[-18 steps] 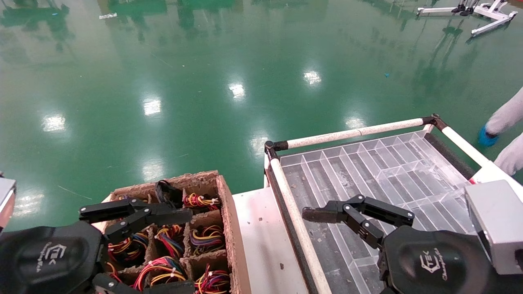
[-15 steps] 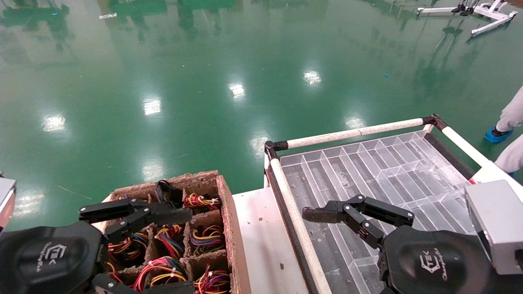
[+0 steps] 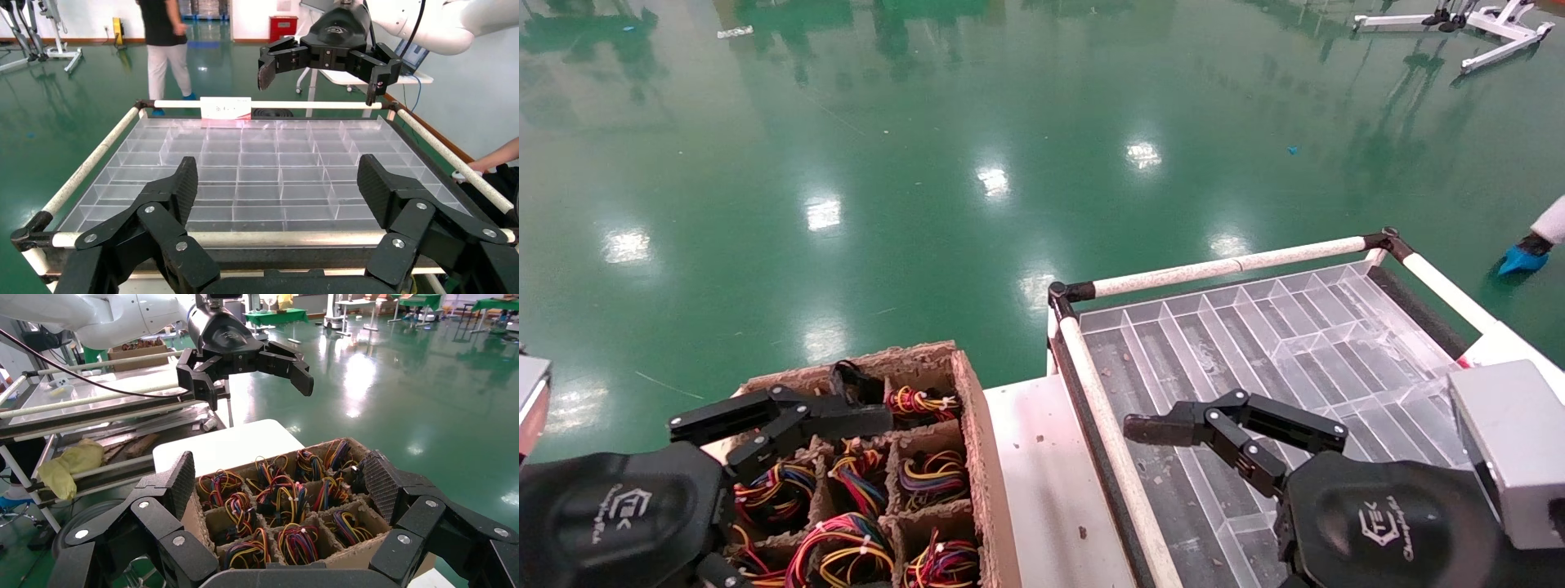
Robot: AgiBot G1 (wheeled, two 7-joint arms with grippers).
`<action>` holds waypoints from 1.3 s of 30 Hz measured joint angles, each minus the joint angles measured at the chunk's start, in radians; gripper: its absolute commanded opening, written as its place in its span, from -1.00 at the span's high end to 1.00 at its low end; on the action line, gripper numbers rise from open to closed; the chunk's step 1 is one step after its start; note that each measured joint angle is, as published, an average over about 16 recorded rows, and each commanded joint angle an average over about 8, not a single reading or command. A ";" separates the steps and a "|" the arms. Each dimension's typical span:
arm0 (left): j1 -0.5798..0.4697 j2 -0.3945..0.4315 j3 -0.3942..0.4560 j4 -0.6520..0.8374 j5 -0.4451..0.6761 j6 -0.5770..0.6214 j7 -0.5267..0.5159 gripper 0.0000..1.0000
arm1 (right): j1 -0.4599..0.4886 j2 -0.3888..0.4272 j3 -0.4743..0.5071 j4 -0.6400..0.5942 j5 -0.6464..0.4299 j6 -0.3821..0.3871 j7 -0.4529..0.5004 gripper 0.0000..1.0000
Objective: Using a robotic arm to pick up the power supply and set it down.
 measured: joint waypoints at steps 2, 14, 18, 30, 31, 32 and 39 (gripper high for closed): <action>0.000 0.000 0.000 0.000 0.000 0.000 0.000 0.28 | 0.000 0.000 0.000 0.000 0.000 0.000 0.000 -1.00; 0.000 0.000 0.000 0.000 0.000 0.000 0.000 1.00 | 0.000 0.000 0.000 0.000 0.000 0.000 0.000 -1.00; 0.000 0.000 0.000 0.000 0.000 0.000 0.000 1.00 | 0.000 0.000 0.000 0.000 0.000 0.000 0.000 -1.00; 0.000 0.000 0.000 0.000 0.000 0.000 0.000 1.00 | -0.003 -0.008 -0.011 -0.008 -0.016 0.002 -0.001 -1.00; 0.000 0.000 0.000 0.000 0.000 0.000 0.000 1.00 | -0.002 -0.011 -0.015 -0.011 -0.023 0.003 -0.002 -1.00; 0.000 0.000 0.000 0.000 0.000 0.000 0.000 1.00 | -0.001 -0.015 -0.019 -0.015 -0.031 0.003 -0.003 -1.00; 0.000 0.000 0.000 0.000 0.000 0.000 0.000 1.00 | 0.022 -0.066 -0.074 -0.053 -0.117 0.007 -0.004 -1.00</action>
